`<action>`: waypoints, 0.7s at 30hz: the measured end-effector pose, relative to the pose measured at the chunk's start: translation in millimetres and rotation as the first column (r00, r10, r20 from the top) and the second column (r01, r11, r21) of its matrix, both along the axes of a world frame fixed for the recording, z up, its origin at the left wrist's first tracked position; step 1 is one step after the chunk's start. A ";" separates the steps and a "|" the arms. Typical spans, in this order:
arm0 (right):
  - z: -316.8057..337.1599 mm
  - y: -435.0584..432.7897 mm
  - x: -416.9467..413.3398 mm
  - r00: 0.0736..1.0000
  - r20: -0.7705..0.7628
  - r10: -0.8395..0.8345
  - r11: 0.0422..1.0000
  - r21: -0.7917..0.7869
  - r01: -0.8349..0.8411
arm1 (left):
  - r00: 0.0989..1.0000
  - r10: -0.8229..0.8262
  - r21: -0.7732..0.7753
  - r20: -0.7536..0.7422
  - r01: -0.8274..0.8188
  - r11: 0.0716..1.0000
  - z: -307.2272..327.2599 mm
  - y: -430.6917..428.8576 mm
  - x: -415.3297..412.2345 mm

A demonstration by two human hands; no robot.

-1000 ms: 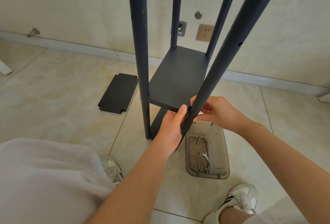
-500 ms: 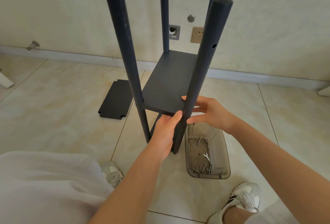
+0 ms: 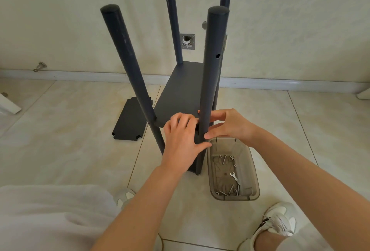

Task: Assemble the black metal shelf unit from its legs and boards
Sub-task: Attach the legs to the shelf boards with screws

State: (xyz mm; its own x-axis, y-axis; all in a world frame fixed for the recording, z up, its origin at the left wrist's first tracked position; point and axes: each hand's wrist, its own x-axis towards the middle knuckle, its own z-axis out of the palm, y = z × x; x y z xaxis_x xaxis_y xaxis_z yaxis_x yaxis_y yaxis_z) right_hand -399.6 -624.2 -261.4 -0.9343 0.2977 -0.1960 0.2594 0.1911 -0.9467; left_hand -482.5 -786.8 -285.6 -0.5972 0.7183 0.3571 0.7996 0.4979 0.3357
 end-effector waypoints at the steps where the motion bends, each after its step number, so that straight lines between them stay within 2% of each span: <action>1: -0.1 -0.1 -0.3 1.000 -0.002 -0.001 1.000 0.007 0.001 | 1.000 -0.011 -0.010 0.003 0.011 1.000 1.8 2.9 -1.9; 6: -0.5 6.8 5.6 0.995 0.046 0.089 0.992 -0.092 -0.084 | 0.992 -0.093 -0.028 -0.081 0.091 0.995 4.8 6.0 -20.8; 11: 0.4 14.1 7.9 0.982 0.070 0.177 0.976 -0.144 -0.166 | 0.992 -0.125 -0.008 -0.023 0.125 0.992 -1.9 7.8 -26.7; 16: -3.9 19.6 9.2 0.983 0.067 0.170 0.971 -0.182 -0.156 | 0.983 -0.176 0.020 0.040 0.176 0.984 -4.7 4.2 -25.0; 21: -23.4 38.0 18.4 0.979 0.016 0.201 0.893 -0.414 -0.177 | 0.981 -0.194 0.009 -0.014 0.194 0.981 -8.2 -0.9 -20.9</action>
